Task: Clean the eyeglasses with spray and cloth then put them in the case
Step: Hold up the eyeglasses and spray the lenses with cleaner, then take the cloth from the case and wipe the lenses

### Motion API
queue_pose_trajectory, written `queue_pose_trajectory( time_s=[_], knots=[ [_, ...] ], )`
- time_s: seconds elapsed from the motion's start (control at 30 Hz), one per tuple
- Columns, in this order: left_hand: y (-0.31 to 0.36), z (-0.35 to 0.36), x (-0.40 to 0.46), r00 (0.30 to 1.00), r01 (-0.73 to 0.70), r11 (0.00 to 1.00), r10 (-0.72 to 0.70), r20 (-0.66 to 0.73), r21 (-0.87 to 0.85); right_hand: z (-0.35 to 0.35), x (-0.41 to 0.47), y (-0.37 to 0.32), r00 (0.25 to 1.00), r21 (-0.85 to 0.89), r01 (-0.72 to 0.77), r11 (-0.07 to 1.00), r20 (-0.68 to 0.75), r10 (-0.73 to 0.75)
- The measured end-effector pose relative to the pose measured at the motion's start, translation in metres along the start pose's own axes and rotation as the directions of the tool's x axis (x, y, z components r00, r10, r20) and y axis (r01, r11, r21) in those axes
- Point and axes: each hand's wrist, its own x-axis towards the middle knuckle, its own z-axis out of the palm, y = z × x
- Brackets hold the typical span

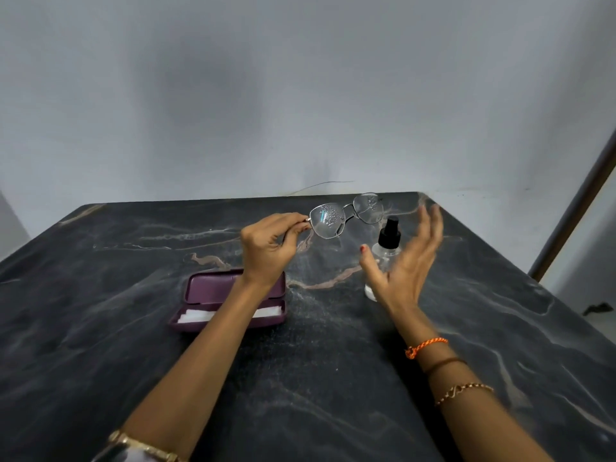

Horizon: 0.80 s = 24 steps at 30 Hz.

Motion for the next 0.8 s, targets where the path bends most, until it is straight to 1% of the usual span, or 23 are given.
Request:
queue_pose_trajectory(
  time_s=[0.07,0.13,0.23,0.3,0.33,0.37,0.43,0.47,0.5,0.53,0.57,0.6,0.63,0.73,0.77,0.8],
  knots=[
    [0.001,-0.007,-0.001,1.000,0.012,1.000,-0.012,-0.005,-0.007,-0.004,-0.002,-0.004,0.990,-0.025,0.124,0.992,-0.057,-0.125],
    [-0.002,-0.019,-0.001,0.999,0.014,1.000,-0.014,-0.030,-0.006,-0.005,-0.007,-0.010,0.959,-0.040,0.271,0.962,-0.069,-0.274],
    [-0.008,-0.045,-0.002,0.996,0.008,1.000,-0.007,-0.089,0.018,-0.001,-0.018,-0.024,0.892,-0.064,0.451,0.890,0.005,-0.451],
    [-0.016,-0.067,-0.005,0.991,0.026,0.999,-0.020,-0.131,0.043,0.007,-0.027,-0.035,0.852,-0.069,0.522,0.850,0.099,-0.515],
    [-0.021,-0.077,-0.008,0.988,0.049,0.998,-0.041,-0.150,0.049,0.011,-0.032,-0.042,0.847,-0.043,0.520,0.853,0.154,-0.509],
    [-0.026,-0.088,-0.010,0.983,0.075,0.996,-0.064,-0.170,0.056,0.017,-0.035,-0.051,0.853,0.001,0.489,0.872,0.210,-0.478],
    [-0.036,-0.108,-0.015,0.974,0.115,0.991,-0.098,-0.205,0.072,0.031,-0.037,-0.070,0.870,0.077,0.356,0.931,0.336,-0.361],
    [-0.042,-0.117,-0.017,0.969,0.128,0.989,-0.108,-0.220,0.078,0.037,-0.037,-0.079,0.870,0.105,0.254,0.961,0.409,-0.275],
    [-0.047,-0.123,-0.019,0.966,0.141,0.986,-0.119,-0.230,0.083,0.043,-0.035,-0.087,0.854,0.124,0.127,0.984,0.491,-0.172],
    [-0.051,-0.129,-0.020,0.963,0.156,0.984,-0.131,-0.236,0.091,0.048,-0.034,-0.093,0.816,0.124,0.002,0.992,0.573,-0.073],
    [-0.055,-0.133,-0.022,0.961,0.168,0.980,-0.140,-0.238,0.102,0.052,-0.033,-0.098,0.766,0.102,-0.093,0.990,0.643,0.006],
    [-0.058,-0.137,-0.024,0.961,0.174,0.978,-0.144,-0.238,0.112,0.055,-0.032,-0.101,0.713,0.072,-0.140,0.987,0.700,0.050],
    [-0.061,-0.139,-0.026,0.961,0.176,0.977,-0.144,-0.236,0.122,0.056,-0.032,-0.102,0.659,0.039,-0.134,0.990,0.750,0.059],
    [-0.065,-0.141,-0.025,0.966,0.164,0.977,-0.132,-0.223,0.134,0.053,-0.033,-0.099,0.476,-0.075,0.034,0.997,0.878,0.049],
    [-0.065,-0.141,-0.024,0.968,0.152,0.979,-0.120,-0.219,0.134,0.051,-0.033,-0.098,0.432,-0.106,0.091,0.990,0.900,0.057],
    [-0.066,-0.141,-0.023,0.971,0.138,0.982,-0.108,-0.214,0.131,0.049,-0.034,-0.096,0.411,-0.132,0.131,0.983,0.909,0.067]
  ],
)
